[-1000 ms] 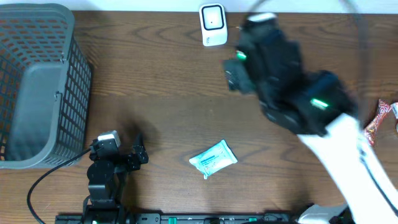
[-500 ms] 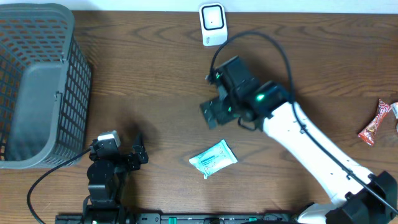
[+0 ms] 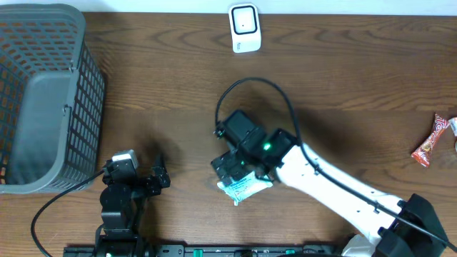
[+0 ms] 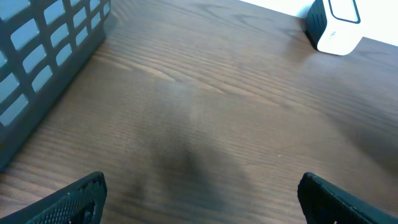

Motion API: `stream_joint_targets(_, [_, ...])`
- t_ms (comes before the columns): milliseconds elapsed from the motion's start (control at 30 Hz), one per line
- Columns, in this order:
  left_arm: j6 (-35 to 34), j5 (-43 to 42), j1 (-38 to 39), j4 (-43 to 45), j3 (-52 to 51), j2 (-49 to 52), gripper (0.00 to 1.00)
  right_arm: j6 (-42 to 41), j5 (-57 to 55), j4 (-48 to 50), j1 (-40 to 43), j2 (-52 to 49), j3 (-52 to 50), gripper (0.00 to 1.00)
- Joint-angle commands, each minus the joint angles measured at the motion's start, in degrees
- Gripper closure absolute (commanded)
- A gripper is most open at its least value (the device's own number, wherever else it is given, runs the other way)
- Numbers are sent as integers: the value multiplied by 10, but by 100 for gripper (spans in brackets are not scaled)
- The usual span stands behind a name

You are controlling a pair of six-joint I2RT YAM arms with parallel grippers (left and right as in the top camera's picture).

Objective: Scan the item barcode
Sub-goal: 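Swing right gripper left and down over mint-green wipes pack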

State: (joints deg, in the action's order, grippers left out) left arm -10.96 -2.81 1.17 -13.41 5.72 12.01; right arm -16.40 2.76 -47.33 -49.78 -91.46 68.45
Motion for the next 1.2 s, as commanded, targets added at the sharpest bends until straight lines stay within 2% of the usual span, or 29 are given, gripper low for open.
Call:
stream_joint_targets(0, [-5, 5, -2, -4, -14, 0, 2, -12, -53, -1, -67, 7, -3, 1])
stream_joint_targets(167, [-5, 5, -2, -4, -14, 0, 3, -12, -98, -5, -116, -5, -7, 1])
stream_joint_targets(500, [-5, 5, -2, -4, -14, 0, 2, -11, -147, -22, -144, -73, -8, 1])
stream_joint_targets(767, [-5, 5, -2, -4, -14, 0, 3, -12, -147, -33, -176, -135, -8, 7])
stream_joint_targets(967, [-5, 5, -2, -4, -14, 0, 2, -21, -185, -36, -197, -137, -9, 8])
stream_joint_targets(1067, [-5, 5, -2, -4, -14, 0, 2, -20, -205, -37, -197, -137, -17, 14])
stream_joint_targets(1167, [-5, 5, -2, -4, -14, 0, 2, -27, -220, -32, -197, -137, -36, 14])
